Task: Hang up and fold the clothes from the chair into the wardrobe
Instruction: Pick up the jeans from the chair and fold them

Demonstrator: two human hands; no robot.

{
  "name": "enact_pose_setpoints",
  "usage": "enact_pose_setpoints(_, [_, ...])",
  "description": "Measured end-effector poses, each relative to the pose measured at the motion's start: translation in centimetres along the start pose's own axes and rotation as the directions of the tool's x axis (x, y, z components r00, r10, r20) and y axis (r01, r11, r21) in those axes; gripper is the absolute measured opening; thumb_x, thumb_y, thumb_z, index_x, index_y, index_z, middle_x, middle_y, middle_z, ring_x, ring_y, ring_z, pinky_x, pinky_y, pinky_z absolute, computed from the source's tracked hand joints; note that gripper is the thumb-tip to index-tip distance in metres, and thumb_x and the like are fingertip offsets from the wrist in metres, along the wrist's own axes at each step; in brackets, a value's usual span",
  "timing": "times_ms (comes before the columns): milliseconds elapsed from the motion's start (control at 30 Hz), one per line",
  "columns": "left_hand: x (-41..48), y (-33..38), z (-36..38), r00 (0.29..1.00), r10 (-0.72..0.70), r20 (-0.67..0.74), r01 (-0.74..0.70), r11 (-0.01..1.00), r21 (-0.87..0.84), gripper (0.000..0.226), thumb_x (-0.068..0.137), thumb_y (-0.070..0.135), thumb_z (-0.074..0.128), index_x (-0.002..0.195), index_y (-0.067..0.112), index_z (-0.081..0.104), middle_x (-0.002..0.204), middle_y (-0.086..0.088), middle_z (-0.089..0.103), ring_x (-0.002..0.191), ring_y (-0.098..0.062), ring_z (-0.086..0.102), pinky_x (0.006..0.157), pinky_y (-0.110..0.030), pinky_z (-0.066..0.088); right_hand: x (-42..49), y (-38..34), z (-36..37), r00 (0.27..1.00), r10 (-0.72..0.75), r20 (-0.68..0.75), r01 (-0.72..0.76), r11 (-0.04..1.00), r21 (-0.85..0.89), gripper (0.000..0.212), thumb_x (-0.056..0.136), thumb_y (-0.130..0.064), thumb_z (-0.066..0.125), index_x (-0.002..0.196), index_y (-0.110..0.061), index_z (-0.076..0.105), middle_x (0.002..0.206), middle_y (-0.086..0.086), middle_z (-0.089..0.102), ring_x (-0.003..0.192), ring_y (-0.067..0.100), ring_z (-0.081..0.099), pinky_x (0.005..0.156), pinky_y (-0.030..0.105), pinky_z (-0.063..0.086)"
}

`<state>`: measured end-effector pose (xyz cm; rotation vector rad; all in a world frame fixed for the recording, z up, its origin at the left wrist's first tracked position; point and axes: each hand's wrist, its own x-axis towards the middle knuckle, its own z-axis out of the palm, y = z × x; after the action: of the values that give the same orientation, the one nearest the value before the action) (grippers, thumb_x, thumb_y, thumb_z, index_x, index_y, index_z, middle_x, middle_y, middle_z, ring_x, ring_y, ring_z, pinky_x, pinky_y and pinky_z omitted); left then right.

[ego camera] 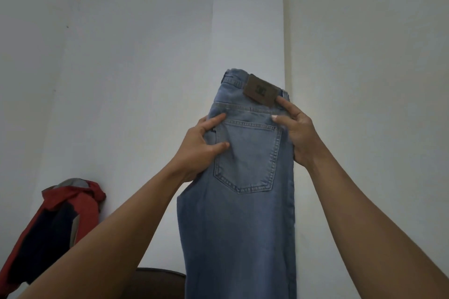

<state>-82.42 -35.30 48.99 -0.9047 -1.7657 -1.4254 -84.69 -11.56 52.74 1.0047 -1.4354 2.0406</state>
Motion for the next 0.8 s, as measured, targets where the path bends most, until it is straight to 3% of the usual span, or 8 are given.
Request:
enact_pose_setpoints(67, [1.0,0.6,0.3,0.999,-0.014,-0.032,0.012,0.997,-0.070,0.064,0.083,0.000,0.075,0.139,0.024,0.057,0.140,0.008,0.051,0.119,-0.009,0.060,0.100,-0.035,0.053,-0.7,-0.2,-0.8,0.999,0.004,0.052,-0.006,0.999,0.035,0.042,0.091,-0.003,0.065,0.130,-0.018,0.064,0.128,0.008,0.067,0.112,0.029,0.068,0.091,0.042,0.058])
enact_pose_setpoints(167, [2.2,1.3,0.5,0.999,-0.004,-0.041,0.003,0.999,-0.038,0.064,0.082,0.001,0.074,0.139,0.024,0.056,0.138,0.008,0.052,0.118,-0.010,0.061,0.100,-0.035,0.053,-3.3,0.9,-2.1,0.994,0.010,0.108,-0.023,0.992,0.125,0.045,0.085,-0.008,0.069,0.129,-0.017,0.064,0.132,0.007,0.065,0.117,0.026,0.065,0.089,0.039,0.058])
enact_pose_setpoints(267, [3.1,1.6,0.9,0.998,-0.009,-0.055,0.007,1.000,-0.026,0.064,0.082,0.002,0.075,0.139,0.023,0.057,0.138,0.008,0.052,0.118,-0.011,0.061,0.100,-0.036,0.053,-6.8,4.0,-2.7,0.992,0.055,0.112,-0.057,0.998,0.019,0.053,0.060,-0.029,0.092,0.109,-0.020,0.075,0.133,0.003,0.064,0.111,0.023,0.067,0.075,0.037,0.059])
enact_pose_setpoints(333, [3.5,1.7,1.2,0.997,-0.019,-0.078,0.018,1.000,-0.025,0.065,0.081,0.002,0.076,0.140,0.022,0.056,0.138,0.007,0.052,0.118,-0.013,0.061,0.099,-0.037,0.053,-9.2,6.4,-2.5,0.987,0.110,0.117,-0.107,0.994,-0.035,0.056,0.051,-0.034,0.097,0.101,-0.018,0.078,0.127,0.001,0.065,0.107,0.023,0.068,0.075,0.037,0.058])
enact_pose_setpoints(467, [3.9,1.8,1.4,0.994,-0.044,-0.100,0.044,0.999,-0.002,0.068,0.081,0.003,0.077,0.142,0.020,0.053,0.138,0.005,0.051,0.116,-0.014,0.061,0.096,-0.036,0.055,-11.8,8.9,-1.6,0.966,0.215,0.146,-0.184,0.962,-0.202,0.044,0.080,-0.012,0.079,0.121,-0.023,0.071,0.124,-0.007,0.069,0.110,0.018,0.068,0.081,0.040,0.060])
enact_pose_setpoints(600, [3.8,1.9,0.9,0.994,-0.077,-0.080,0.079,0.997,0.016,0.073,0.080,0.001,0.077,0.144,0.021,0.050,0.140,0.003,0.050,0.117,-0.015,0.061,0.096,-0.037,0.056,-11.8,9.0,-2.2,0.983,0.179,0.026,-0.179,0.984,-0.016,0.058,0.077,-0.015,0.078,0.132,-0.026,0.062,0.134,-0.007,0.063,0.118,0.018,0.064,0.091,0.041,0.058])
enact_pose_setpoints(733, [3.4,2.1,0.3,0.991,-0.111,-0.079,0.115,0.992,0.046,0.076,0.078,0.004,0.078,0.146,0.022,0.049,0.140,0.000,0.051,0.117,-0.018,0.061,0.096,-0.040,0.055,-13.1,10.2,-2.4,0.983,0.166,0.079,-0.137,0.949,-0.284,0.075,0.083,-0.018,0.078,0.139,-0.052,0.042,0.134,-0.019,0.058,0.117,0.011,0.063,0.088,0.033,0.058])
enact_pose_setpoints(800, [3.2,2.2,0.1,0.985,-0.149,-0.084,0.152,0.988,0.037,0.076,0.080,0.002,0.077,0.147,0.021,0.047,0.140,-0.001,0.052,0.115,-0.019,0.062,0.094,-0.039,0.057,-13.4,10.6,-2.3,0.985,0.173,0.022,-0.164,0.961,-0.222,0.065,0.091,-0.015,0.069,0.136,-0.053,0.041,0.124,-0.012,0.068,0.108,0.016,0.069,0.086,0.037,0.060])
